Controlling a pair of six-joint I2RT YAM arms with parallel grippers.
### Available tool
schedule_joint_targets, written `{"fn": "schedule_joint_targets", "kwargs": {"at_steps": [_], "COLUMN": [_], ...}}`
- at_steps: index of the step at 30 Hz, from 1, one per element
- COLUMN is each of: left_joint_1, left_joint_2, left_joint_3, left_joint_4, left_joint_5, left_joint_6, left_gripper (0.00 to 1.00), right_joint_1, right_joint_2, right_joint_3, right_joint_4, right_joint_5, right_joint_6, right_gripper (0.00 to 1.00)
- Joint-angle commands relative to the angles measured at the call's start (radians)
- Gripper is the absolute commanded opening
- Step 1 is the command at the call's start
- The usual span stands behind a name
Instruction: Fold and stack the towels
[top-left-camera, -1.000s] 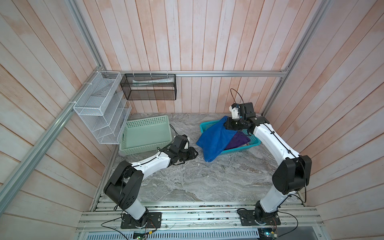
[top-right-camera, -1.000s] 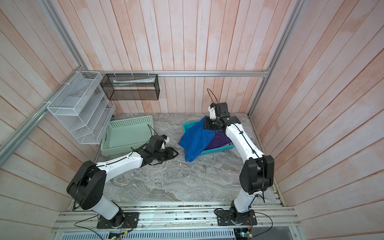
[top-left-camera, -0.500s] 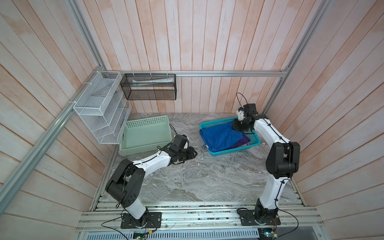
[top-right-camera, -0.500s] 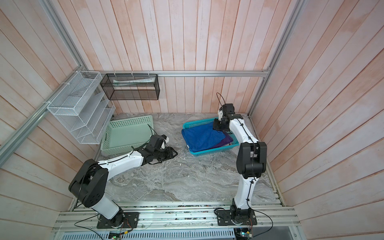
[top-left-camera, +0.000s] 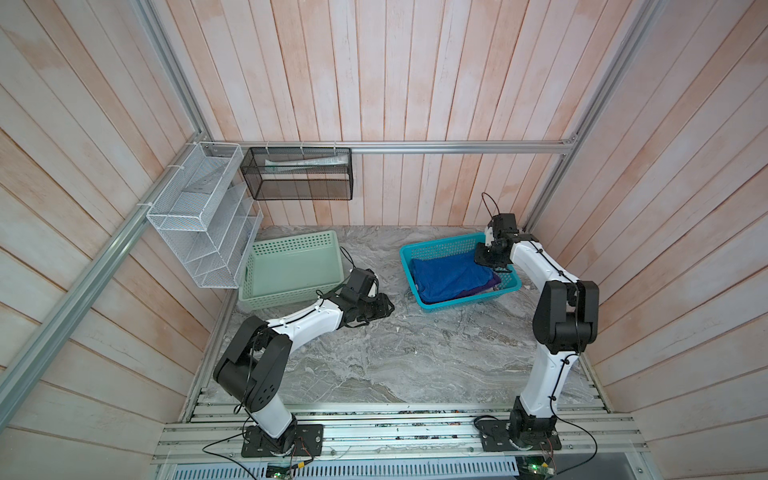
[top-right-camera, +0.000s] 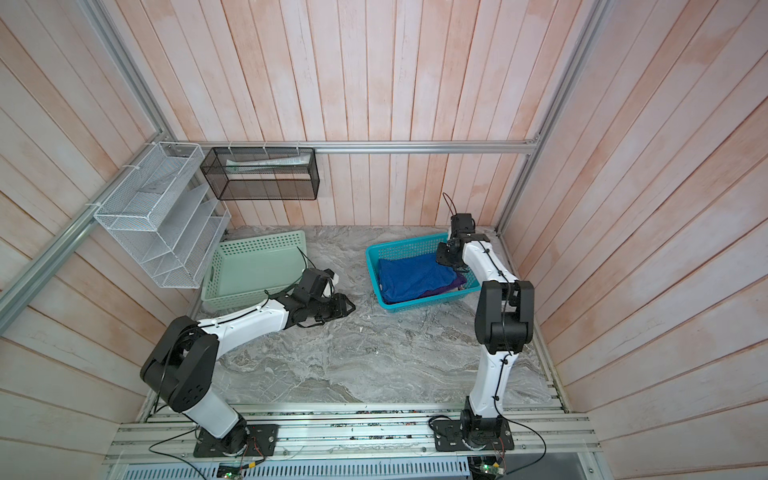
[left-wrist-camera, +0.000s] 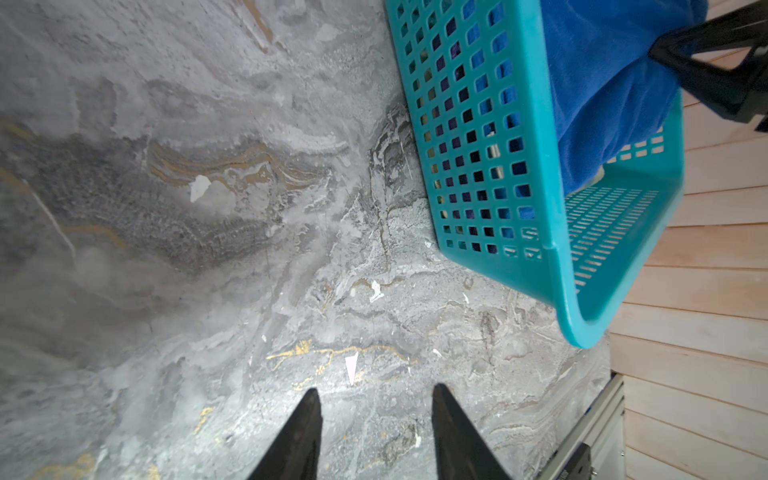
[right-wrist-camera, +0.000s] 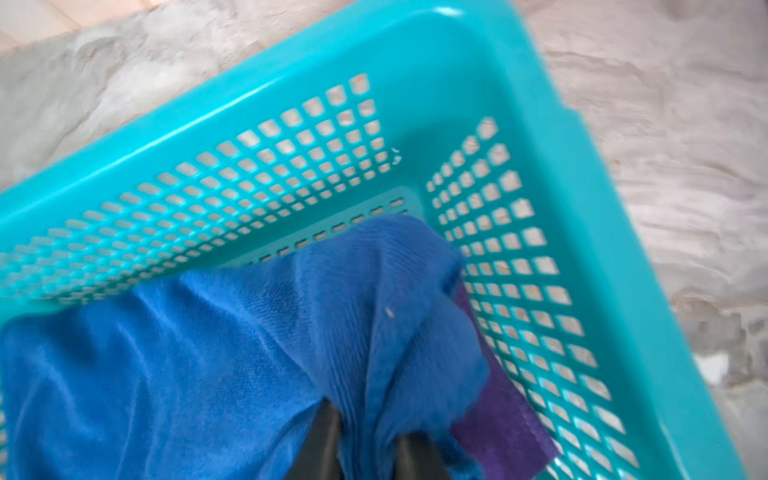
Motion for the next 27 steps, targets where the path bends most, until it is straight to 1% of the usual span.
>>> {"fn": "schedule_joint_targets", "kwargs": {"at_steps": [1,3,5,7,8,9,11,12,14,15,16,17,18,19,21,23,25,27], "left_joint_1": [0.015,0.026,0.041,0.065,0.081,0.103,0.148,0.172,0.221,0.245,0.277,0.316,0.351,0.379,0.414,0.425,0.433,0.438], "left_joint_2": [-0.049,-0.078,-0.117,-0.169,-0.194,-0.224,-0.288,-0.322,-0.399,-0.438,-0.472,-0.499,-0.526,-0.546,-0.572,-0.6,-0.641,-0.679], "left_joint_3": [0.053,0.075,0.092,0.092,0.09,0.081,0.047,0.017,-0.046,-0.081,-0.116,-0.144,-0.171,-0.191,-0.214,-0.266,-0.357,-0.465], "left_joint_4": [-0.073,-0.12,-0.16,-0.192,-0.202,-0.211,-0.209,-0.196,-0.16,-0.134,-0.108,-0.076,-0.044,-0.024,0.005,0.07,0.19,0.331], "left_joint_5": [-0.056,-0.094,-0.144,-0.196,-0.216,-0.234,-0.269,-0.295,-0.338,-0.364,-0.351,-0.294,-0.263,-0.274,-0.321,-0.411,-0.494,-0.559], "left_joint_6": [0.084,0.137,0.188,0.237,0.253,0.271,0.297,0.308,0.34,0.356,0.377,0.415,0.438,0.449,0.487,0.543,0.601,0.658], "left_gripper": [0.48,0.5,0.51,0.54,0.56,0.59,0.66,0.72,0.81,0.87,0.92,0.93,0.95,0.96,1.0,1.0,1.0,1.0], "right_joint_1": [-0.008,-0.009,-0.009,-0.009,-0.009,-0.009,-0.009,-0.007,-0.007,-0.006,-0.006,-0.008,-0.008,-0.009,-0.009,-0.01,-0.008,-0.009], "right_joint_2": [-0.067,-0.121,-0.201,-0.296,-0.338,-0.384,-0.496,-0.561,-0.684,-0.749,-0.81,-0.859,-0.907,-0.946,-0.992,-1.012,-0.997,-0.959], "right_joint_3": [0.025,-0.004,-0.059,-0.14,-0.177,-0.226,-0.338,-0.42,-0.592,-0.691,-0.795,-0.881,-0.982,-1.066,-1.193,-1.292,-1.372,-1.409], "right_joint_4": [-0.011,0.003,0.036,0.083,0.102,0.132,0.205,0.263,0.402,0.487,0.579,0.664,0.757,0.839,0.974,1.102,1.227,1.302], "right_joint_5": [0.041,0.035,0.037,0.043,0.052,0.055,0.061,0.072,0.086,0.101,0.118,0.122,0.131,0.152,0.168,0.159,0.158,0.161], "right_joint_6": [0.001,0.005,0.008,0.013,0.02,0.025,0.022,0.027,0.025,0.023,0.015,-0.001,-0.015,-0.019,-0.023,-0.036,-0.056,-0.08], "right_gripper": [0.49,0.53,0.55,0.61,0.68,0.72,0.77,0.79,0.88,0.9,0.92,0.93,0.97,0.98,0.98,0.98,0.98,0.98]}}
